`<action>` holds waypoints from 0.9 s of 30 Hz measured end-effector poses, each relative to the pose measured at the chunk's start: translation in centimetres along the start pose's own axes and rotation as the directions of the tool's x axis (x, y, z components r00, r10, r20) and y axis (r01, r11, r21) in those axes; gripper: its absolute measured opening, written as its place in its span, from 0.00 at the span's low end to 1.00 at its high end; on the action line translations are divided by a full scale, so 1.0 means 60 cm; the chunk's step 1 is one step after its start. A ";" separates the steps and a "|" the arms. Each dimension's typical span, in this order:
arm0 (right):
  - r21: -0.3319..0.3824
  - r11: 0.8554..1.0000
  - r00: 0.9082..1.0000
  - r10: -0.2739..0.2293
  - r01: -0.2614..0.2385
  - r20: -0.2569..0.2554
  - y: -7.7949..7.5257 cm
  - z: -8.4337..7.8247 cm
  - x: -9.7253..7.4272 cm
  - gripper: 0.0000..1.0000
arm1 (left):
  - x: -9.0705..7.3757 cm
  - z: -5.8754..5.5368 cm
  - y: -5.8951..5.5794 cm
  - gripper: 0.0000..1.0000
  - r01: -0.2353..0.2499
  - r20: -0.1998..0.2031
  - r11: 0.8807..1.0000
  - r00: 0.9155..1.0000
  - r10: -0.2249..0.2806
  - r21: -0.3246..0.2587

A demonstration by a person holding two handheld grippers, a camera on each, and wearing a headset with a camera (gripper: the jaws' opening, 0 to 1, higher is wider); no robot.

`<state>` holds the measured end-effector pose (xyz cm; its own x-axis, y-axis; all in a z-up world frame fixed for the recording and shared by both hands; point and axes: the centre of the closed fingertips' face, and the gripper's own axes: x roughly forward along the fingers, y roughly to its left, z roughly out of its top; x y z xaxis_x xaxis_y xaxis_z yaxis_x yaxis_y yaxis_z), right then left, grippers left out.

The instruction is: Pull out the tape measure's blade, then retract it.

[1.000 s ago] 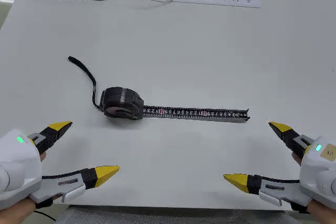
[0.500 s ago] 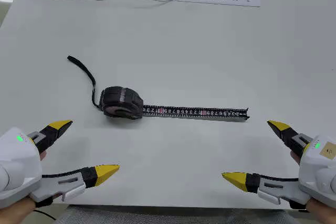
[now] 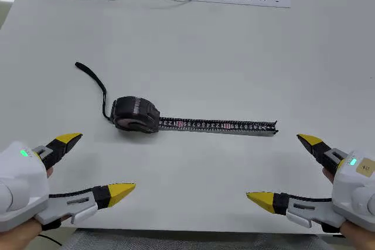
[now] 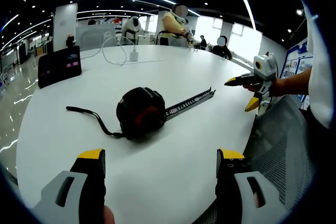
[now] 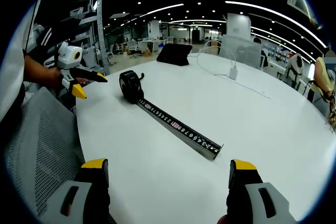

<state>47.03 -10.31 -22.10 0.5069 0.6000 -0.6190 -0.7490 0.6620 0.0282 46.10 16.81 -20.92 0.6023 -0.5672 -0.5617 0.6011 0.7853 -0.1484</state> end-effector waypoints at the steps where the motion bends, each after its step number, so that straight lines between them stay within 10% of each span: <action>1: 0.000 1.000 1.000 0.000 0.000 0.001 0.000 0.001 0.000 0.94 | 0.001 0.002 0.000 0.85 -0.002 0.002 1.000 1.000 0.002 -0.005; 27: 0.015 1.000 1.000 -0.019 0.019 0.010 -0.017 -0.001 -0.012 0.93 | 0.052 0.030 -0.001 0.84 -0.030 0.013 0.997 0.999 0.031 -0.066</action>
<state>47.39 -11.41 -21.76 0.5251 0.5915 -0.6118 -0.7328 0.6799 0.0285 48.90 14.57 -21.21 0.6273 -0.5458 -0.5555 0.5467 0.8166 -0.1851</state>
